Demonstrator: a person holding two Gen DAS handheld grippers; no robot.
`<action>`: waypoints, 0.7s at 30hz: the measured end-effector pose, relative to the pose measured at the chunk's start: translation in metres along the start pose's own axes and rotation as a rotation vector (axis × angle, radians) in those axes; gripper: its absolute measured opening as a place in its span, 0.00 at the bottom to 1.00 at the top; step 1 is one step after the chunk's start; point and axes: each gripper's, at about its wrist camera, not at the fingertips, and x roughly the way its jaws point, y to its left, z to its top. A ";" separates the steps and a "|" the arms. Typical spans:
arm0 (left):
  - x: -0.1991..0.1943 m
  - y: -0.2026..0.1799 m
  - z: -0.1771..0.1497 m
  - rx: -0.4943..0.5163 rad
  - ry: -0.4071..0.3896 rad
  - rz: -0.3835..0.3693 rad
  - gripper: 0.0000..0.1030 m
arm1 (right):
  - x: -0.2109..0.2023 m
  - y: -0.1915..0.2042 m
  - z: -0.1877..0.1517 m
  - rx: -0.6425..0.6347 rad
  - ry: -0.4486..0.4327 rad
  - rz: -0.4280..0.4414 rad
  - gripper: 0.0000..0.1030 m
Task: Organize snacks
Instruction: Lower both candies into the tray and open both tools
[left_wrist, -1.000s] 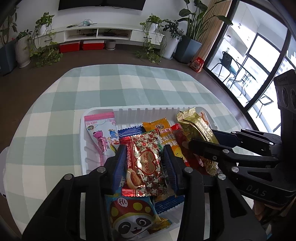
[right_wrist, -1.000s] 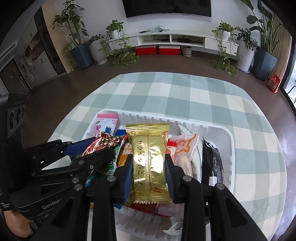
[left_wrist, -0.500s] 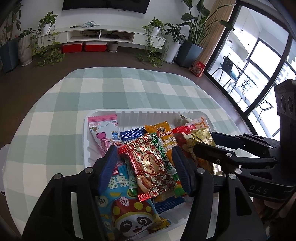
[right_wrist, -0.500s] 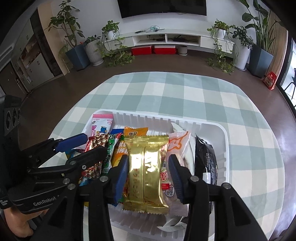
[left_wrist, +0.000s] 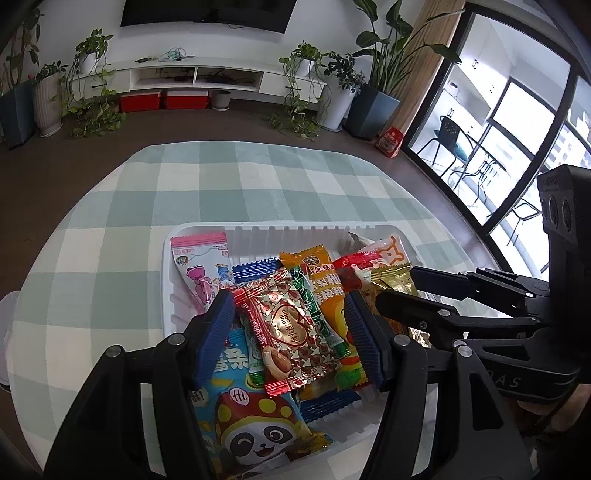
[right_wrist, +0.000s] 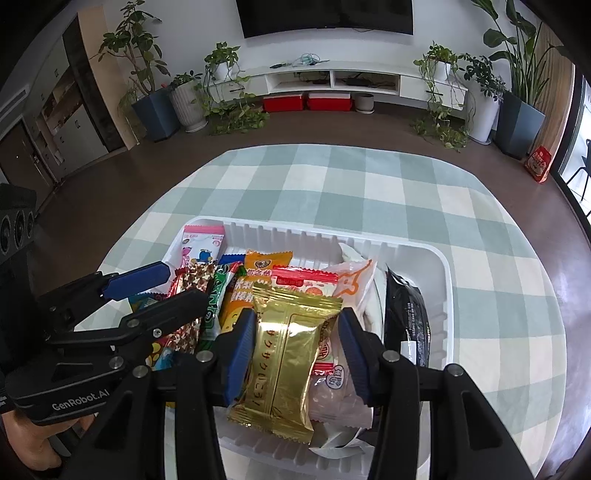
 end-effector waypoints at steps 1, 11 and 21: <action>0.000 0.000 0.000 0.000 -0.001 -0.002 0.60 | 0.000 0.000 -0.001 -0.001 0.000 0.003 0.48; 0.002 -0.004 -0.004 0.010 0.003 -0.013 0.61 | 0.009 -0.001 -0.007 -0.023 0.008 -0.003 0.33; 0.002 -0.003 -0.005 0.008 -0.003 -0.013 0.61 | 0.032 -0.020 -0.021 0.022 -0.001 0.063 0.32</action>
